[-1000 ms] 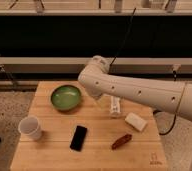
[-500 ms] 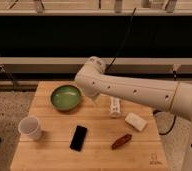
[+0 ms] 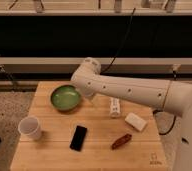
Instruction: Drag the ceramic bowl in a circle
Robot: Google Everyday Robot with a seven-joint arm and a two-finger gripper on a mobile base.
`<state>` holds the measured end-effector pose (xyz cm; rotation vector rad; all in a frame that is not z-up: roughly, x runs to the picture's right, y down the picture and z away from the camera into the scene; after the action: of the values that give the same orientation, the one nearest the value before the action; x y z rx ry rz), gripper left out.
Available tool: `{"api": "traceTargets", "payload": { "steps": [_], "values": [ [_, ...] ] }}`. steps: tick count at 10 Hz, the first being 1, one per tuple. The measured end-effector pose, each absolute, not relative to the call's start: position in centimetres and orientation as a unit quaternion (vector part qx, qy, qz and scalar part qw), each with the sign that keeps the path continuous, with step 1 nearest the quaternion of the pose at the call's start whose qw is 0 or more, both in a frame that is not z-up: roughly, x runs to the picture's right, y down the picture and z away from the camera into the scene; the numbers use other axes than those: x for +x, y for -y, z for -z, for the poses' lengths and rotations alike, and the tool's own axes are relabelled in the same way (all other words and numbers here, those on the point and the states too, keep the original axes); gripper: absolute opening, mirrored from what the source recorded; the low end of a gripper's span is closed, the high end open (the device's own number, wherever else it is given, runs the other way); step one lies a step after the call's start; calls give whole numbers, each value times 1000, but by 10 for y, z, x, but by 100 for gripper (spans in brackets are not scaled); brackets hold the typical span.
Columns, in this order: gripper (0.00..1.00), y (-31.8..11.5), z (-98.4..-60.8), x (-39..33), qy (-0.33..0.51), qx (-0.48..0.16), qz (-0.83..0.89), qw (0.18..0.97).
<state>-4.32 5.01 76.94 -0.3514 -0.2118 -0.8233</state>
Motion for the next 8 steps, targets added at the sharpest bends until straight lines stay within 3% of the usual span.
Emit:
{"api": "traceTargets", "payload": {
  "steps": [8],
  "values": [
    [80, -65, -797, -76, 112, -173, 439, 874]
  ]
}}
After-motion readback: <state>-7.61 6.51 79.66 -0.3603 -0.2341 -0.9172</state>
